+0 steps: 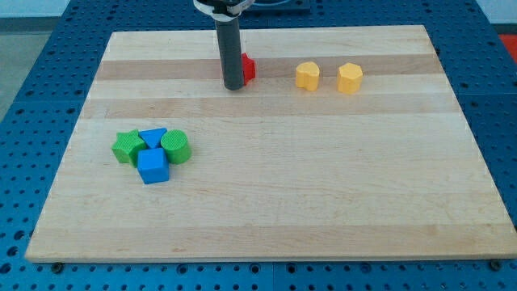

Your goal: Move the yellow blocks close to each other

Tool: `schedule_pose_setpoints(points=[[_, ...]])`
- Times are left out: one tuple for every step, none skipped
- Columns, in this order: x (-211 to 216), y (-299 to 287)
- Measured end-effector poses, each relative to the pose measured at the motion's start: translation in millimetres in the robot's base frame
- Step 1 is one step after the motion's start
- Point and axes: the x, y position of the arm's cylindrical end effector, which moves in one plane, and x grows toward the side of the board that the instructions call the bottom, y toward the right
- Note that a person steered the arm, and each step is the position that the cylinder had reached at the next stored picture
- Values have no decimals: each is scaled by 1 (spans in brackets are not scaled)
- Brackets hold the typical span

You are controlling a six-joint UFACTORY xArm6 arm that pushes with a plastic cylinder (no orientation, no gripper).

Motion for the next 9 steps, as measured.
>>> schedule_pose_setpoints(points=[[52, 22], [102, 121], [68, 237], [64, 271], [84, 182], [42, 79], [-3, 31], [-3, 72], [-6, 119]])
